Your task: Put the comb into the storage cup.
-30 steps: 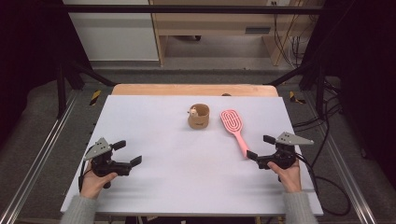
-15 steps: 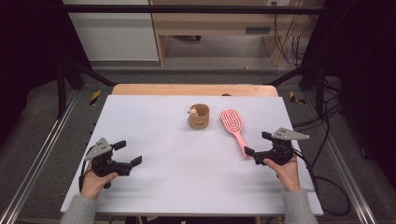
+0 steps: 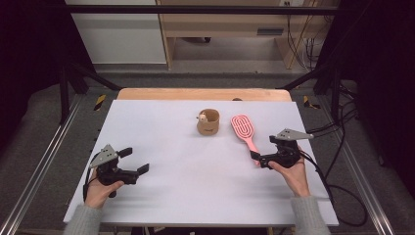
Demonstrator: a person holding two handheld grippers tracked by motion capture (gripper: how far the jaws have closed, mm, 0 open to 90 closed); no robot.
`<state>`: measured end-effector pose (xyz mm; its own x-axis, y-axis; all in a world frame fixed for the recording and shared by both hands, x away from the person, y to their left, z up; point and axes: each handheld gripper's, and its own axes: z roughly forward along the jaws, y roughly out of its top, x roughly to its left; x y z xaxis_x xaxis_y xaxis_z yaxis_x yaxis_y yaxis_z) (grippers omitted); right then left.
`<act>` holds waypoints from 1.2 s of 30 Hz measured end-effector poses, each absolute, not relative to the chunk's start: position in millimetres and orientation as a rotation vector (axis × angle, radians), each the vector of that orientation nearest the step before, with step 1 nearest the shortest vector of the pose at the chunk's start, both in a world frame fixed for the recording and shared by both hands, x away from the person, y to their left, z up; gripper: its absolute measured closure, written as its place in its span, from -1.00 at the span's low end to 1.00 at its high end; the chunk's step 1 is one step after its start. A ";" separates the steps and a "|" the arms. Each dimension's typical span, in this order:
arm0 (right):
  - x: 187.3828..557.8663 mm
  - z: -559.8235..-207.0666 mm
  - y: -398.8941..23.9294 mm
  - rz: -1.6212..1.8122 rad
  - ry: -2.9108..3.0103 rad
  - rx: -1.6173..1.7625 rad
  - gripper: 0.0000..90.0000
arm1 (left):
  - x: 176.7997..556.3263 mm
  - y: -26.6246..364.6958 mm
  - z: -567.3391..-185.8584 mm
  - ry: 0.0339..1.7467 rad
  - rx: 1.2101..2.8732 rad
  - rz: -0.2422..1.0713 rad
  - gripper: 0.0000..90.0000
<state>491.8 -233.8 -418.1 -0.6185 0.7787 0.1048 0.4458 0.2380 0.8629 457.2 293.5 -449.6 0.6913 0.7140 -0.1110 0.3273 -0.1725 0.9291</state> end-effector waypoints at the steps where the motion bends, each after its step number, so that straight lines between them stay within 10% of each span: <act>1: 492.8 -417.5 -232.6 1.328 2.175 1.135 -0.99 | 457.1 293.5 -449.6 0.831 1.768 0.425 -0.96; 36: 527.5 -407.9 -216.7 1.114 2.269 1.212 -0.99 | 457.5 292.3 -450.6 0.831 1.778 0.424 -0.96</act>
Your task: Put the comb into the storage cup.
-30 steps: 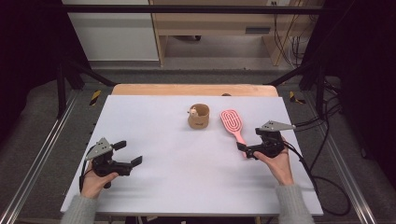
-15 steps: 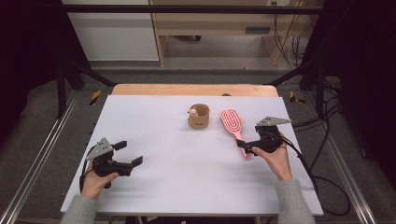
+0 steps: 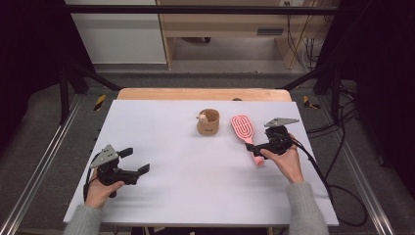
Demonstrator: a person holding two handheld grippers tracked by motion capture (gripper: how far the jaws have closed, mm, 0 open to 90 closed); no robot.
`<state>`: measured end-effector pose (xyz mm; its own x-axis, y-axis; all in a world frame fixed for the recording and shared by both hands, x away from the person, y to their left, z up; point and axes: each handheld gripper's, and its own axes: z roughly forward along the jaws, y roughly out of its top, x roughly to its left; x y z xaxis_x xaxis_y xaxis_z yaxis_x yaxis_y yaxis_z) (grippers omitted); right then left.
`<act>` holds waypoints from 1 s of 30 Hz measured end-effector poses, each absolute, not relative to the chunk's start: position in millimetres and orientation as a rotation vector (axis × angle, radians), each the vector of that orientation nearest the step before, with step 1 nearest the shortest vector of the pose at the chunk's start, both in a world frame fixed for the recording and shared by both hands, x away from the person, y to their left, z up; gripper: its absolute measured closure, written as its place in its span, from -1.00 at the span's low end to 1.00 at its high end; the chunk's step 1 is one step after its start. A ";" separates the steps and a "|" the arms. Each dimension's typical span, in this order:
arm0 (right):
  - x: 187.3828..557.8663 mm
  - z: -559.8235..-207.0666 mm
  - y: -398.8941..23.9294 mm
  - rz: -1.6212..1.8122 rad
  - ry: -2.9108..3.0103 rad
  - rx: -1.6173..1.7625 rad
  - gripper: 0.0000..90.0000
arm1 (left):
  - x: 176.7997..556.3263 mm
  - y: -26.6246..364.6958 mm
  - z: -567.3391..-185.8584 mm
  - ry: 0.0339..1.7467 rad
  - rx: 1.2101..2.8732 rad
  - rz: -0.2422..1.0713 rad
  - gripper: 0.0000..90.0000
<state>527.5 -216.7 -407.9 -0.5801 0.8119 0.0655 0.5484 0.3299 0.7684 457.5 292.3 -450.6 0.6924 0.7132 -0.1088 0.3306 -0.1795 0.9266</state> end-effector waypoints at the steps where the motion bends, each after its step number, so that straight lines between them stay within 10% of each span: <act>1: 529.4 -407.9 -216.3 1.104 2.273 1.210 -0.99 | 457.6 292.4 -450.6 0.832 1.779 0.425 -0.96; 30: 556.9 -411.5 -201.3 0.918 2.348 1.281 -0.96 | 458.1 291.6 -451.6 0.830 1.785 0.424 -0.96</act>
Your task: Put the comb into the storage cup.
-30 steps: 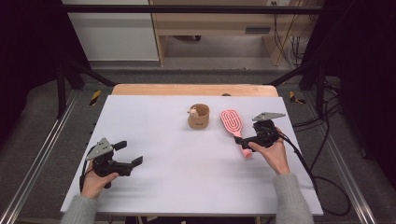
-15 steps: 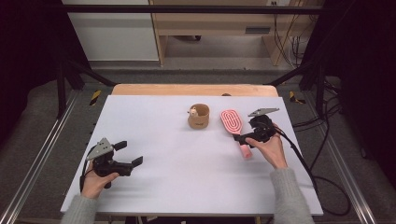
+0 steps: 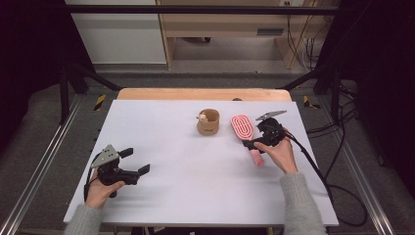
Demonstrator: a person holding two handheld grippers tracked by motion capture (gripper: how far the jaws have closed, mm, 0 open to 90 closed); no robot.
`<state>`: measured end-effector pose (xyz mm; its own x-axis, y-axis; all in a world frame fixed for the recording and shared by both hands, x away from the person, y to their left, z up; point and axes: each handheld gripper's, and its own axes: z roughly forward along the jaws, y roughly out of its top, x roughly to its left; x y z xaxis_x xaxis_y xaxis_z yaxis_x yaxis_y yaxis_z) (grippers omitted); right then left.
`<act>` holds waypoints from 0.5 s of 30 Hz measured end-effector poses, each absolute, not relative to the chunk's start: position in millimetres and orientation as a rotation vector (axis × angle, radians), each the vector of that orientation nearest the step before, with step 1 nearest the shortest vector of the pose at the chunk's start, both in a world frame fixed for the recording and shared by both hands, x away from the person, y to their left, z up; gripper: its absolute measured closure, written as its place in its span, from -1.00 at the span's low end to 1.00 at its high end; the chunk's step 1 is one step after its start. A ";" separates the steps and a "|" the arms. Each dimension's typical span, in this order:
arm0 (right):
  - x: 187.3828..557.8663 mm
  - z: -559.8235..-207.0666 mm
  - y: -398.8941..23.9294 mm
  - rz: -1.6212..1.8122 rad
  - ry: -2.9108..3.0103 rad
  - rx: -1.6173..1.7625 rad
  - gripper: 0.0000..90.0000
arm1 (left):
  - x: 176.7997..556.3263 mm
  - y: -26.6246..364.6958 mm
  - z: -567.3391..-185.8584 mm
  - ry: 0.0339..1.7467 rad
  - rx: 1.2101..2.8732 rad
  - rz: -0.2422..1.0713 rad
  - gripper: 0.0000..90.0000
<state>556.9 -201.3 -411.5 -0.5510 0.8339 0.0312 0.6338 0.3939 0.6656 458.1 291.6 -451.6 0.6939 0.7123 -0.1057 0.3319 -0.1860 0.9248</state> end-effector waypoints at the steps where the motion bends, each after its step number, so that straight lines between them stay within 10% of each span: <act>1: 557.1 -411.5 -200.6 0.916 2.354 1.287 -0.96 | 458.1 291.6 -451.6 0.831 1.785 0.424 -0.96; 15: 565.3 -419.8 -195.7 0.860 2.372 1.314 -0.94 | 458.2 291.3 -451.9 0.831 1.787 0.422 -0.96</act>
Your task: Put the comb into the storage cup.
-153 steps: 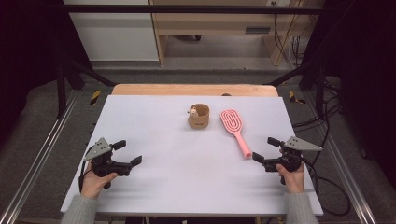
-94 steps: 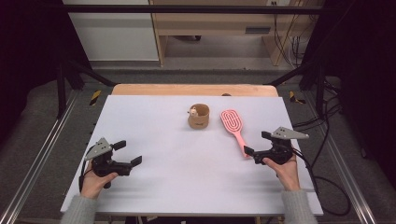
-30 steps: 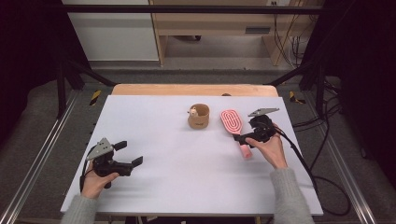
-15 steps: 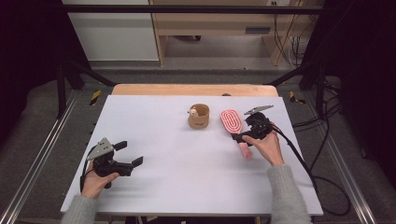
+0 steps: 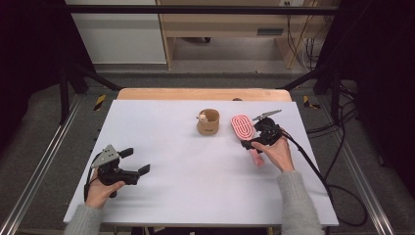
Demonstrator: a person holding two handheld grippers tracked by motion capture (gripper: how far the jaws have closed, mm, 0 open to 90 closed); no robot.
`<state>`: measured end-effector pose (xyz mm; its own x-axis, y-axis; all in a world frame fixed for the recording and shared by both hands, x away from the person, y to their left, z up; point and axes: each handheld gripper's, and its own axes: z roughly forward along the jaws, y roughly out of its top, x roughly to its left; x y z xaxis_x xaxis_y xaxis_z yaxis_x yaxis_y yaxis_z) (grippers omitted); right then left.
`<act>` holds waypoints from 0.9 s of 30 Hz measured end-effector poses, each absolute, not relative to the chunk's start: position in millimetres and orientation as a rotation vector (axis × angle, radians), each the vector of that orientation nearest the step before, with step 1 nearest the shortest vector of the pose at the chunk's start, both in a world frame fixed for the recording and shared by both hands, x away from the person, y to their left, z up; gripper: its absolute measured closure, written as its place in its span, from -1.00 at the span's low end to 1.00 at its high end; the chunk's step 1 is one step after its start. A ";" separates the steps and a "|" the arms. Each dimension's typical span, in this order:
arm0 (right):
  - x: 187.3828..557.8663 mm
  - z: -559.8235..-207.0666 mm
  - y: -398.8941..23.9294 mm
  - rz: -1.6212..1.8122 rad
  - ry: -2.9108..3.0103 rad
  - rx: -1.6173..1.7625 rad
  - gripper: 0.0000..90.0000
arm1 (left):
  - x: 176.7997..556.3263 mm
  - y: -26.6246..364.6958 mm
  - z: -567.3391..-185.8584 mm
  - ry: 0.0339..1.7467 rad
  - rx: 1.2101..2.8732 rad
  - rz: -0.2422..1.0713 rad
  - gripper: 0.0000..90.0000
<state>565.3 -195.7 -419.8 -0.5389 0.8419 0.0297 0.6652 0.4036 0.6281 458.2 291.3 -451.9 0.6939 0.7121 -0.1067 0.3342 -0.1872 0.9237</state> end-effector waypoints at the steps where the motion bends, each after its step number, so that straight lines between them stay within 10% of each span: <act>1: 565.6 -420.1 -195.4 0.858 2.371 1.317 -0.93 | 458.2 291.3 -452.0 0.831 1.788 0.422 -0.96; 27: 574.9 -438.4 -186.1 0.787 2.371 1.378 -0.59 | 458.4 291.0 -452.4 0.834 1.791 0.424 -0.96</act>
